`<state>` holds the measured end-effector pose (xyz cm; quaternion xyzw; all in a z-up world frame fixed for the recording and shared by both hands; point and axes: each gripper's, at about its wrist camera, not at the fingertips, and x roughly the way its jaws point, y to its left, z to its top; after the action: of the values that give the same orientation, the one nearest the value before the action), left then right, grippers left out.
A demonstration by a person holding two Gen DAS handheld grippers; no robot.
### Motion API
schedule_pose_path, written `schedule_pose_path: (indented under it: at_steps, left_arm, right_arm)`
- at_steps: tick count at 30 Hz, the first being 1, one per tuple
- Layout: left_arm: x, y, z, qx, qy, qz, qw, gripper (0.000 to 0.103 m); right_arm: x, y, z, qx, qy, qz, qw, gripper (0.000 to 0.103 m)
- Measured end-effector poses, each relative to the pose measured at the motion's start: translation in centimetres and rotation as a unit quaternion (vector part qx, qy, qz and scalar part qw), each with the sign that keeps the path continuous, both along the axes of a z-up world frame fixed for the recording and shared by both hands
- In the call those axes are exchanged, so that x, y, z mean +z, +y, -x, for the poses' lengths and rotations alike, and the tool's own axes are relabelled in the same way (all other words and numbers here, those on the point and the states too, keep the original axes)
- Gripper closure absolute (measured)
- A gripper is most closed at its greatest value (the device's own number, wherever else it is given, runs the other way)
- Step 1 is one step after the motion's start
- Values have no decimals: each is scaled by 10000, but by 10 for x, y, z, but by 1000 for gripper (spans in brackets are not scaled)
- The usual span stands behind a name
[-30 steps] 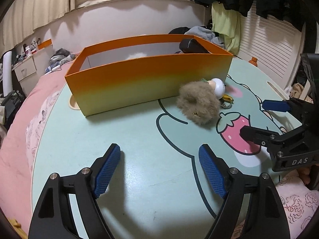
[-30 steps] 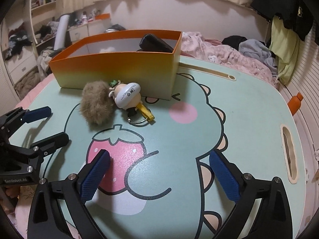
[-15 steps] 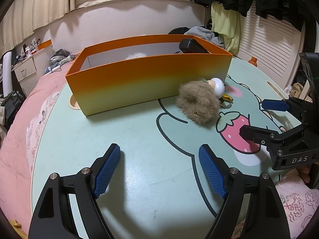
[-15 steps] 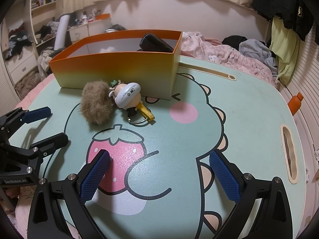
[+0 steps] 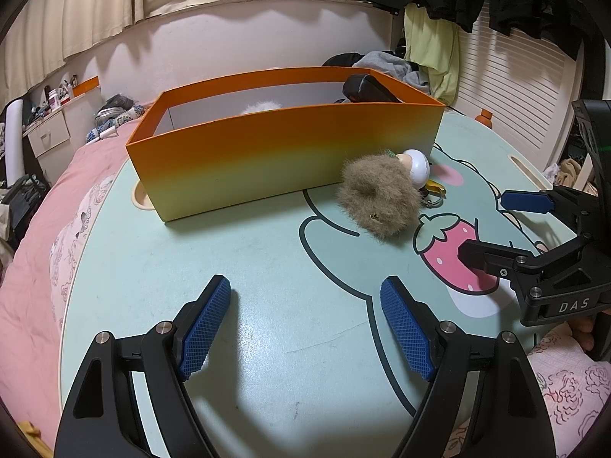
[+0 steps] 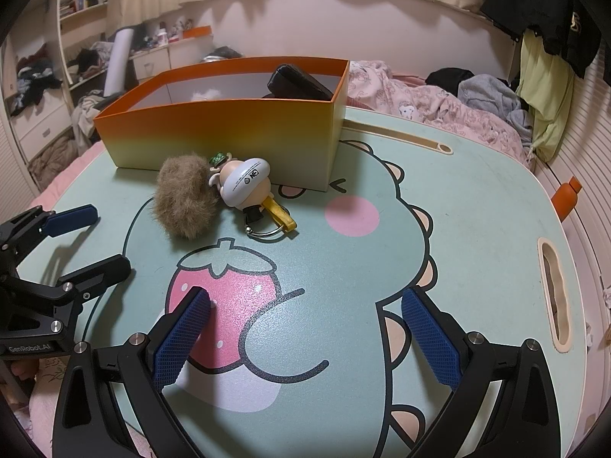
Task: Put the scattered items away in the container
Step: 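Grasp the white figurine keychain with the right tool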
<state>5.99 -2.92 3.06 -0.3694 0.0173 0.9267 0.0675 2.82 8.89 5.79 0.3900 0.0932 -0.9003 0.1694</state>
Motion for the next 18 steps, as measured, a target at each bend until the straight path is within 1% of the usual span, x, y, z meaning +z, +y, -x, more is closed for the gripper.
schedule_pose_path:
  at_steps: [15,18]
  left_arm:
    - [0,0,0,3,-5,2,10000,22]
    - [0,0,0,-6,-11,-32,10000,22]
  right_arm:
    - [0,0,0,11,3,10,10000,2]
    - [2,-1,-3,43,101,76,9999,2]
